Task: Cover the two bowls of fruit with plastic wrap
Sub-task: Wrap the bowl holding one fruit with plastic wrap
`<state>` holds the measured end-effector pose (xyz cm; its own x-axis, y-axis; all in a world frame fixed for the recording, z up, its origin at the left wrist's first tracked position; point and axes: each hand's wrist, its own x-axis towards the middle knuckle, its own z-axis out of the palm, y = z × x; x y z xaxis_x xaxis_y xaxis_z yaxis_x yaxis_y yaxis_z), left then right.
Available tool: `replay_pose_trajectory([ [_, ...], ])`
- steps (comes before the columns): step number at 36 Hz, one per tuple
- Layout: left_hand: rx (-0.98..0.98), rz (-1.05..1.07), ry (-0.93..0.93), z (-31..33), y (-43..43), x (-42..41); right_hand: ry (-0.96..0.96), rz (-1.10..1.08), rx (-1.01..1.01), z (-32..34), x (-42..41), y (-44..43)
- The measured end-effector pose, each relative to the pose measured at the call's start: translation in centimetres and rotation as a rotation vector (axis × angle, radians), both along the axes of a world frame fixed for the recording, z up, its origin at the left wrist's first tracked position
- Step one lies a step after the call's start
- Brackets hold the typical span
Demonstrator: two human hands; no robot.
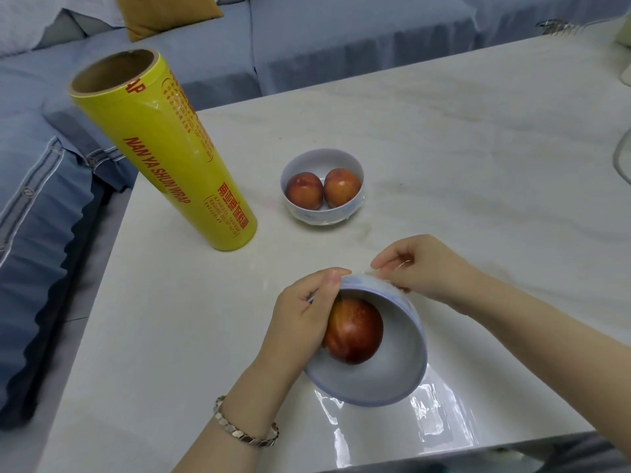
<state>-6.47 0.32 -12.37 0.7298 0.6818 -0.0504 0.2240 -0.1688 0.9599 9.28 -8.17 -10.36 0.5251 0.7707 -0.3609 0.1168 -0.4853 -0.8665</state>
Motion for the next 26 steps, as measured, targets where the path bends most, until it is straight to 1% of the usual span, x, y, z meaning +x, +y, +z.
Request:
replay_pose_trajectory([
  [2,-0.011,0.019,0.004,-0.3,0.2,0.0,-0.208,-0.067,0.065,0.2,-0.2,-0.5],
  [4,-0.019,0.040,0.002,-0.7,0.4,0.0,-0.269,-0.063,0.218,1.2,-1.0,-1.4],
  [6,-0.018,0.044,0.009,-0.8,0.4,0.1,-0.292,0.050,0.307,2.0,-2.5,-2.4],
  [8,-0.014,0.046,0.014,-0.7,0.3,0.2,-0.370,0.173,0.299,1.6,-3.7,-3.1],
  [10,-0.022,0.064,0.011,-0.6,0.3,0.2,-0.436,0.210,0.277,1.0,-4.3,-3.3],
  [15,0.009,0.040,0.010,-0.4,0.0,0.2,-0.403,0.192,0.260,0.7,-4.3,-2.5],
  [19,0.005,0.068,0.024,-0.5,0.1,0.1,-0.373,0.174,0.224,0.5,-4.3,-1.9],
  [24,-0.010,0.073,0.065,-0.3,-0.1,0.5,-0.200,0.219,0.077,0.9,-3.1,-2.7],
  [26,-0.028,0.088,0.065,-0.4,0.0,0.4,-0.139,0.170,0.040,0.8,-2.5,-3.6],
])
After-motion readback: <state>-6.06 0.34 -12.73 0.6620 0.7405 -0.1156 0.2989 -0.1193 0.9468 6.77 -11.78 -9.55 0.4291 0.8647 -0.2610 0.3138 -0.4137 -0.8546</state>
